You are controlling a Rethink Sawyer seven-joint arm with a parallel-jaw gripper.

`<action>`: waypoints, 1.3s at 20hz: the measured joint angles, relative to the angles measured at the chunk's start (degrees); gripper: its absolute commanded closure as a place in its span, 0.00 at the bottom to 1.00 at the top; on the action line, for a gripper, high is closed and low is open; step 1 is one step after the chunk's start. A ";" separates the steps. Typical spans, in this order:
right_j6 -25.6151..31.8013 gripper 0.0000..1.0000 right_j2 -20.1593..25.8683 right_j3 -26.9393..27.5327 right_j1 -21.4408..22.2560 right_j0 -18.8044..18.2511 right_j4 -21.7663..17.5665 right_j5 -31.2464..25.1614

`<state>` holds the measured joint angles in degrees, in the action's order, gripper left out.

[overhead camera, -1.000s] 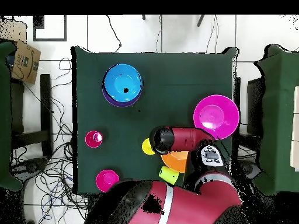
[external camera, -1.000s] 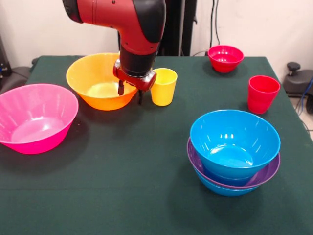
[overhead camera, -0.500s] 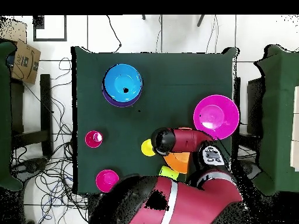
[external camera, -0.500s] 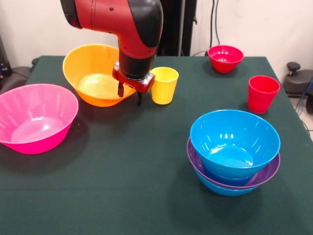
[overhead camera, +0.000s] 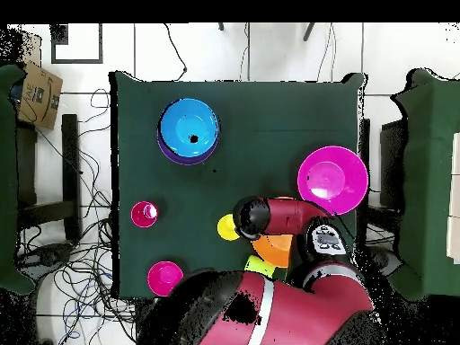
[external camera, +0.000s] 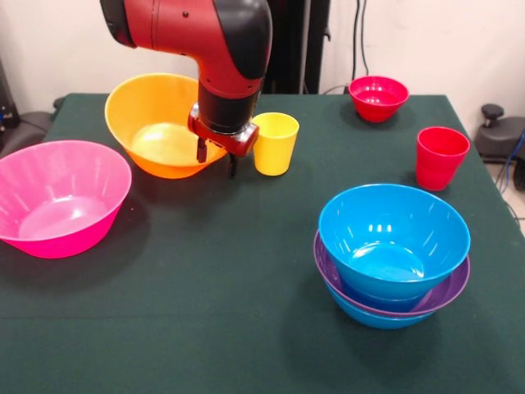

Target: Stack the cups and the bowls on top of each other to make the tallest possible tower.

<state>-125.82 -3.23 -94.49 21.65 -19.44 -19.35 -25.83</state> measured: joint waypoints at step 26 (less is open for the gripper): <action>0.00 1.00 -3.80 2.90 1.06 0.11 -4.48 -1.49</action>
<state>-125.82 -7.03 -91.59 22.71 -19.33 -23.83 -27.32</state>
